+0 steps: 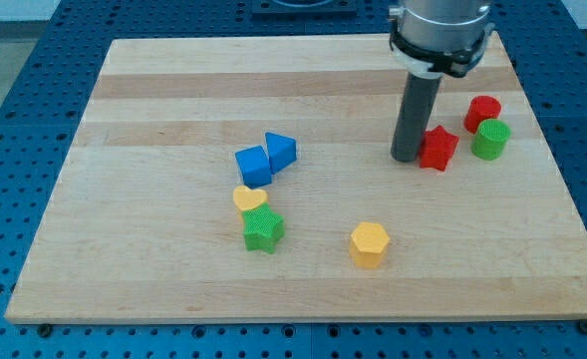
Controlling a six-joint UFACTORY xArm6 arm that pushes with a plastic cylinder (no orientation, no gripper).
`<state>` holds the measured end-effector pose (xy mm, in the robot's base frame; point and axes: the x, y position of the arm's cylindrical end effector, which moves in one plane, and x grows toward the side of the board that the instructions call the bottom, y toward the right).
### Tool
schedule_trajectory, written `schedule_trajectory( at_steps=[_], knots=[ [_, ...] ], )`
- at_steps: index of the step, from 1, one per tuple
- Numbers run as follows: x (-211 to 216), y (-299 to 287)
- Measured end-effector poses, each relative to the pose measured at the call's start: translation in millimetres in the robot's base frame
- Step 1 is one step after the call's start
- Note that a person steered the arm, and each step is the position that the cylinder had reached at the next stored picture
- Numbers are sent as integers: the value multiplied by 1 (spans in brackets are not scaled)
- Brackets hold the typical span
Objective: Slide the red star horizontally to the red circle
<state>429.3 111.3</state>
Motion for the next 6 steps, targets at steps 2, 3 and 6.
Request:
schedule_trajectory(
  at_steps=[2, 3, 6],
  knots=[
    [56, -19],
    [98, 4],
    [29, 13]
  ],
)
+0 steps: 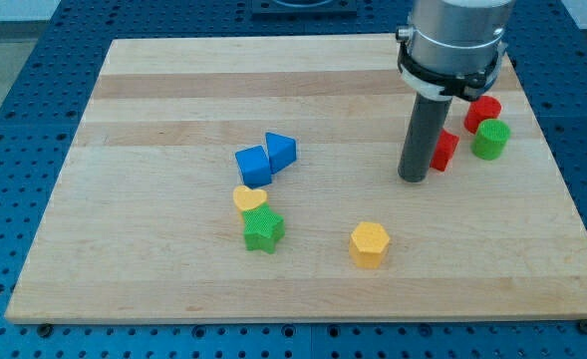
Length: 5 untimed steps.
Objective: Slide the red star horizontally to the red circle
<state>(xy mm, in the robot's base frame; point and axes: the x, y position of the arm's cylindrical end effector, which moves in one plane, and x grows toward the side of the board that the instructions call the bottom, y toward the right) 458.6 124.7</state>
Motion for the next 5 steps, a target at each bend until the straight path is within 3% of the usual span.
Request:
schedule_trajectory(
  at_steps=[1, 2, 3, 5],
  knots=[
    [26, 9],
    [26, 22],
    [-34, 22],
    [-77, 24]
  ],
)
